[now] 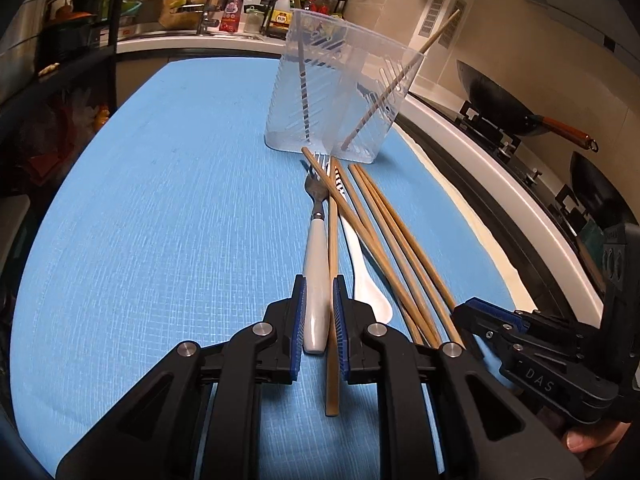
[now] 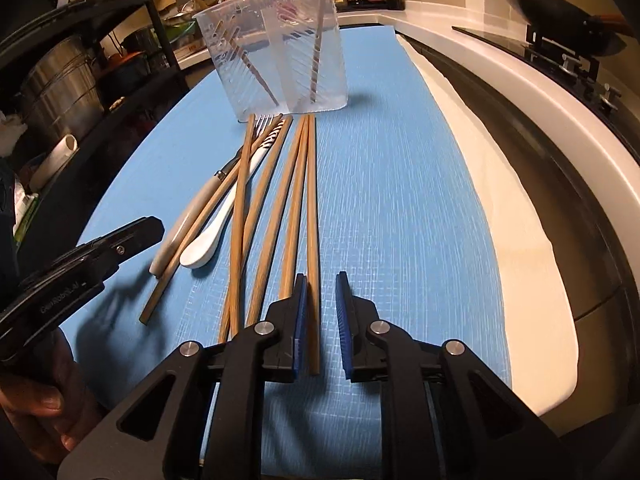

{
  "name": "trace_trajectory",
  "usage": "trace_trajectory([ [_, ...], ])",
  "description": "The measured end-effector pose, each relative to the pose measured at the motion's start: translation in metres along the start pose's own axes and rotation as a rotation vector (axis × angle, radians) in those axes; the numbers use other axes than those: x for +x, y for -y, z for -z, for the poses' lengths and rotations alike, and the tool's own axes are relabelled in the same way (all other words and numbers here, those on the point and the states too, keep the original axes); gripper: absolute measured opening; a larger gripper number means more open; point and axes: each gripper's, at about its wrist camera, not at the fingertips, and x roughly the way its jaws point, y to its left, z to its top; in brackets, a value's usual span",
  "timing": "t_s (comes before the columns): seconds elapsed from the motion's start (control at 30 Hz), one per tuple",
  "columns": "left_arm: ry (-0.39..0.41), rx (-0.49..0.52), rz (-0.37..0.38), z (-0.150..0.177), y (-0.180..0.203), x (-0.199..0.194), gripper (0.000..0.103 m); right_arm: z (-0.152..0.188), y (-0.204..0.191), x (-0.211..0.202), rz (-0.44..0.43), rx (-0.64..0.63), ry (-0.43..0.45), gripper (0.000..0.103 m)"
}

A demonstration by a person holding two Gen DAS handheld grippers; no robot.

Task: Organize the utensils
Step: 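Move the left tool to the white-handled fork while the right tool approaches the chopsticks, then grasp the fork handle with the left tool while the right tool grasps a chopstick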

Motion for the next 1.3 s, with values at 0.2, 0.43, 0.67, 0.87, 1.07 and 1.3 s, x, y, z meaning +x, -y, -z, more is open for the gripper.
trace_trajectory([
  [0.2,-0.019,0.027,-0.043,0.0,0.004,0.008,0.016,0.002,-0.005,-0.002,0.031,-0.033,0.003,0.014],
  [0.43,-0.015,0.084,-0.105,0.002,0.01,0.011,0.023,0.0,-0.003,-0.002,0.025,-0.025,-0.001,0.006],
  [0.67,-0.026,0.08,-0.111,0.002,0.008,0.009,0.018,0.002,-0.004,-0.003,0.028,-0.023,-0.001,0.006],
  [0.87,-0.048,0.044,-0.117,0.003,0.001,-0.007,0.018,0.002,0.0,-0.007,0.031,-0.001,0.009,0.006],
  [1.07,-0.081,-0.001,-0.103,0.014,-0.006,-0.028,0.018,0.006,0.002,-0.012,0.048,0.01,0.014,0.006],
  [1.3,-0.071,-0.056,-0.124,0.031,-0.018,-0.045,0.018,0.014,0.005,-0.016,0.076,0.035,0.016,0.006],
])
